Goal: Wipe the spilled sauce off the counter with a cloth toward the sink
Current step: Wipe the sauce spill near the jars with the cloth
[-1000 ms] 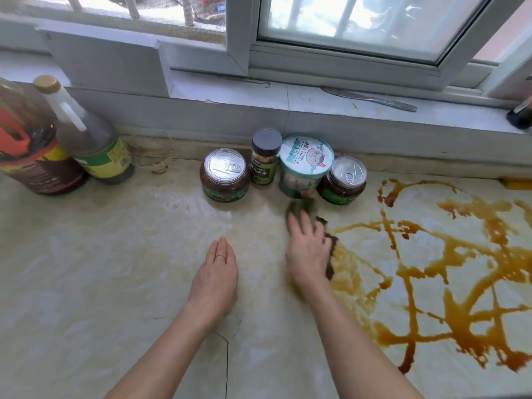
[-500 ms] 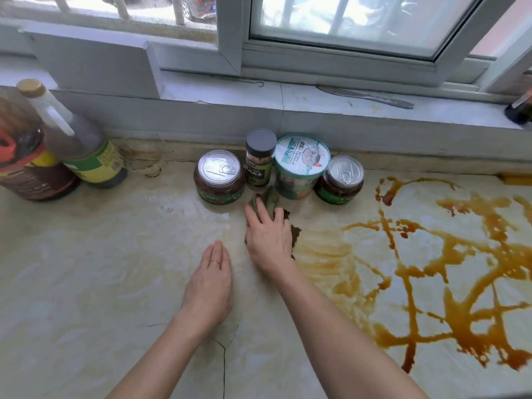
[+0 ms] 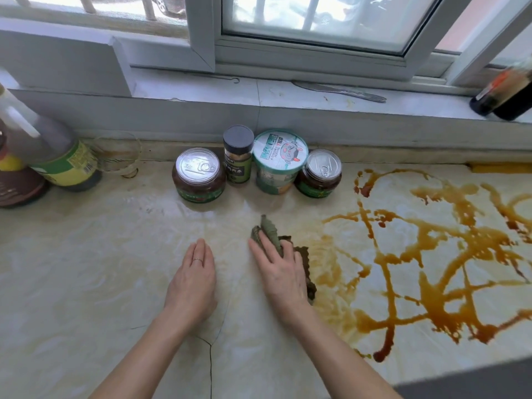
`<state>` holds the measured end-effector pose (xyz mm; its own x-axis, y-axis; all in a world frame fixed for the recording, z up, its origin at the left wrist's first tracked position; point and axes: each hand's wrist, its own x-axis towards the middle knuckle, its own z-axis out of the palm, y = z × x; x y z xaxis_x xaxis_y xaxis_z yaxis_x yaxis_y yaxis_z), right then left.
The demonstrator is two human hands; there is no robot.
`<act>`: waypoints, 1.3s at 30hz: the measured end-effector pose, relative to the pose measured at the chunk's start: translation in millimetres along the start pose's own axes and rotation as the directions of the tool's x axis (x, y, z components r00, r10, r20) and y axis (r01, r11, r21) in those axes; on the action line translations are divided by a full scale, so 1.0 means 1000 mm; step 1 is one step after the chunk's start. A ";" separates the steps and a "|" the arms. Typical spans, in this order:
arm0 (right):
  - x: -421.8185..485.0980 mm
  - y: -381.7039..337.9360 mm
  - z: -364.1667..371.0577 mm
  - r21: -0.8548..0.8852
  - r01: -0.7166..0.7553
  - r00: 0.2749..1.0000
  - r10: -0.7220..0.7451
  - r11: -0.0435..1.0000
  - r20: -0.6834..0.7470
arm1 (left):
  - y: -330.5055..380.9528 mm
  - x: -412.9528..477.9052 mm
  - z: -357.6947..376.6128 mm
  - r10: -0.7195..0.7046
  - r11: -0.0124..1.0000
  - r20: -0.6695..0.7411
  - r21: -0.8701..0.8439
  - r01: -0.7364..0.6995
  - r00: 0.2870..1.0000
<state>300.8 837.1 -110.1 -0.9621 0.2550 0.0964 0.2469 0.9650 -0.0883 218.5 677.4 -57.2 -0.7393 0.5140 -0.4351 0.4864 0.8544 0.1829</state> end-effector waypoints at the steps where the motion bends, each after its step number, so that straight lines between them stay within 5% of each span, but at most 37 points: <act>1: -0.001 0.009 -0.003 0.008 -0.019 1.000 0.018 1.000 0.020 | -0.001 0.000 0.000 -0.001 1.000 -0.003 -0.011 0.001 1.000; 6: 0.002 0.052 -0.018 0.057 -0.257 0.966 0.255 0.965 0.037 | -0.002 -0.002 -0.001 0.002 1.000 0.001 -0.022 -0.002 1.000; 12: -0.050 -0.024 -0.007 0.037 0.119 0.992 -0.117 0.992 -0.055 | -0.003 0.002 0.001 -0.013 0.999 -0.001 -0.033 0.013 1.000; 14: -0.063 -0.019 0.001 -0.001 0.141 0.989 -0.141 0.990 -0.052 | -0.005 0.003 0.000 -0.011 0.999 0.006 -0.041 0.011 1.000; 18: -0.054 0.040 -0.007 -0.063 -0.095 0.995 0.097 0.993 0.030 | -0.006 0.002 0.002 -0.006 0.999 0.000 -0.050 0.006 1.000; 22: -0.040 0.065 -0.024 0.020 -0.238 0.970 0.238 0.971 -0.047 | -0.004 0.004 0.004 -0.016 0.999 0.002 -0.037 0.016 1.000; 29: -0.096 0.013 0.003 0.030 0.184 0.979 -0.180 0.983 -0.091 | -0.004 0.005 0.006 -0.028 0.999 0.015 -0.017 0.028 1.000; 36: -0.060 0.098 -0.020 0.095 -0.167 0.985 0.169 0.981 -0.019 | 0.023 -0.002 0.008 -0.057 0.994 -0.038 -0.101 0.053 0.998; 39: -0.067 0.078 -0.025 0.178 -0.095 0.991 0.110 0.979 -0.078 | 0.049 -0.010 0.022 0.020 0.991 -0.100 -0.126 -0.033 0.995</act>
<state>387.4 896.8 -99.1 -0.9170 0.3638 0.1634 0.3125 0.9101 -0.2722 260.1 713.1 -63.7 -0.7722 0.5363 -0.3407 0.4479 0.8398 0.3068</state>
